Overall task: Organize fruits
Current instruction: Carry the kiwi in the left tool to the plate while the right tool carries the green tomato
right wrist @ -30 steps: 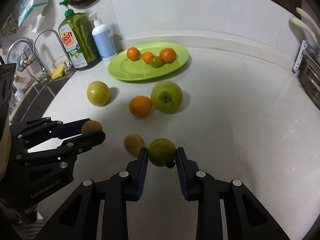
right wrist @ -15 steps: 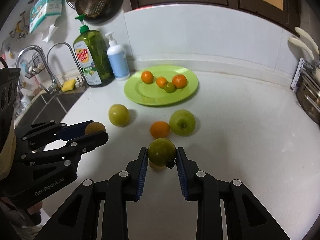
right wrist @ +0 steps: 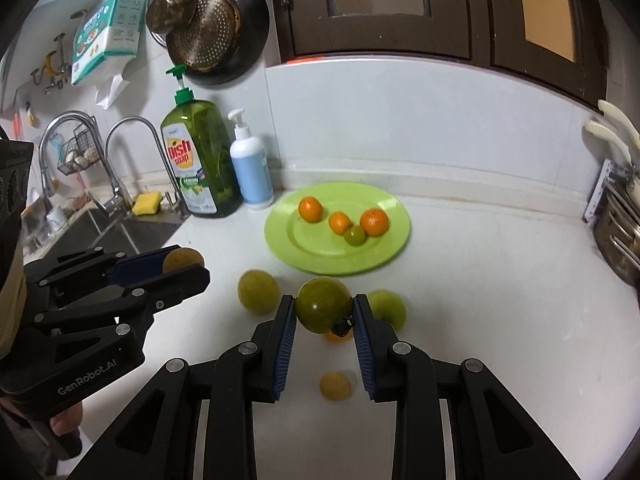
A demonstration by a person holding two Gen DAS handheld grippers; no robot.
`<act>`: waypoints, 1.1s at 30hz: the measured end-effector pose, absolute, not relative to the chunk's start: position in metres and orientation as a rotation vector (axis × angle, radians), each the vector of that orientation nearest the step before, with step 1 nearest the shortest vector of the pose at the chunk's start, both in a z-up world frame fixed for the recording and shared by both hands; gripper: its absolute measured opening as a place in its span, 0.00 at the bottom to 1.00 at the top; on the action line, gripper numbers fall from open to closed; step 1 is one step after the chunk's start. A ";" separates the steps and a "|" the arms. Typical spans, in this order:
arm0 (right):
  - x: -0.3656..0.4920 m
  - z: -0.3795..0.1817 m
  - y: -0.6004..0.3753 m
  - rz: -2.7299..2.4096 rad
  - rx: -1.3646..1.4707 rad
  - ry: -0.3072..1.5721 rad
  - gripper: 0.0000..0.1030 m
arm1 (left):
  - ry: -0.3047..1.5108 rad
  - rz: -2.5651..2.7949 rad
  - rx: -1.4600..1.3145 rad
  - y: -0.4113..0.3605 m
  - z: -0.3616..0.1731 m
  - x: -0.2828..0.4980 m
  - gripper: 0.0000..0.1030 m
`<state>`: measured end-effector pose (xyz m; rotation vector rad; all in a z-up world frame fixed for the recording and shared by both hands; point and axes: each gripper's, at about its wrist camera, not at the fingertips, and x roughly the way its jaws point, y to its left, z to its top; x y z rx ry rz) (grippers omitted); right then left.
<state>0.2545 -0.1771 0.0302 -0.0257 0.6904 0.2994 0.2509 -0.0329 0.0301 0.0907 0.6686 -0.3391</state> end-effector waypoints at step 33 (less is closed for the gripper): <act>0.401 0.012 -0.161 0.299 -0.061 0.796 0.29 | 0.772 -0.305 0.126 -0.035 0.004 0.393 0.25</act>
